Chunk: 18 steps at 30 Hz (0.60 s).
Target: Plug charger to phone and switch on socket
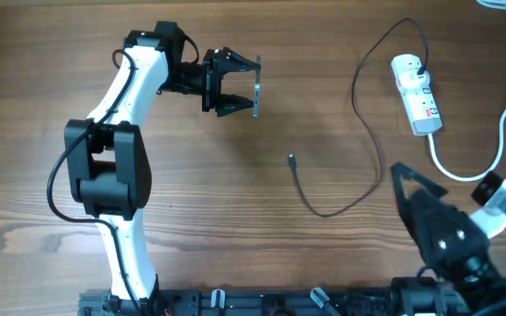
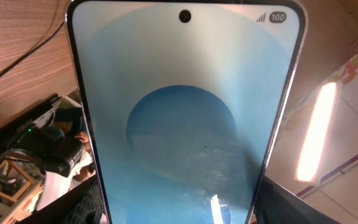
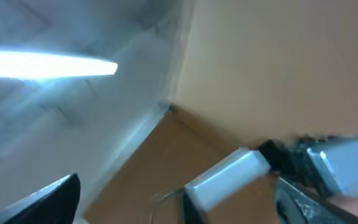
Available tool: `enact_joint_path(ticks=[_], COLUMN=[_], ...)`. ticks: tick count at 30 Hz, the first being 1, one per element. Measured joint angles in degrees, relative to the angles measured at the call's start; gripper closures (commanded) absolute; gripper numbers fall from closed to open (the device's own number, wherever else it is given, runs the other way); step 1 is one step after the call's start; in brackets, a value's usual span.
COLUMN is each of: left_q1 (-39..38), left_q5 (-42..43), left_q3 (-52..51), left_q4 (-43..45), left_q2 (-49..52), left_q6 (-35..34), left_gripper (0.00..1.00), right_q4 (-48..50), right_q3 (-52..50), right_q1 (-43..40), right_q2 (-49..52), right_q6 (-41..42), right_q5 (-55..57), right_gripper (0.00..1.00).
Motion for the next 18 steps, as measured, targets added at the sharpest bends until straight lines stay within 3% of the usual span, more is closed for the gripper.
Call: enact_joint_path(ticks=[2, 5, 6, 7, 11, 13, 18], left_q1=[0.0, 0.0, 0.0, 0.0, 0.0, 0.0, 0.0], left_q5=[0.09, 0.28, 0.35, 0.39, 0.44, 0.44, 0.44], left_q3=[-0.07, -0.11, -0.11, -0.11, -0.13, -0.13, -0.13], left_q4=[-0.04, 0.04, 0.02, -0.02, 0.04, 0.04, 0.02], left_q2=[0.0, 0.0, 0.0, 0.0, 0.0, 0.0, 0.0], left_q6=[-0.02, -0.04, -0.07, -0.09, -0.35, -0.66, -0.92], left_gripper=[0.28, 0.28, 0.28, 0.28, 0.27, 0.27, 0.27], right_q4=[-22.49, -43.04, -47.6, -61.29, -85.31, -89.9, -87.73], right_q3=[18.58, 42.21, 45.88, 55.74, 75.91, 80.26, 81.79], right_q1=[0.02, 0.17, 0.24, 0.48, 8.37, 16.24, 36.06], right_q2=[11.17, 28.79, 31.89, 39.21, 55.98, 61.48, 75.3], right_q6=[-13.62, -29.44, -33.92, -40.74, -55.6, -56.61, -52.13], right_q5=[-3.54, -12.24, -13.31, -14.27, -1.73, 7.23, 29.31], right_gripper=[0.01, 0.01, 0.0, 0.01, 0.01, 0.0, 0.0])
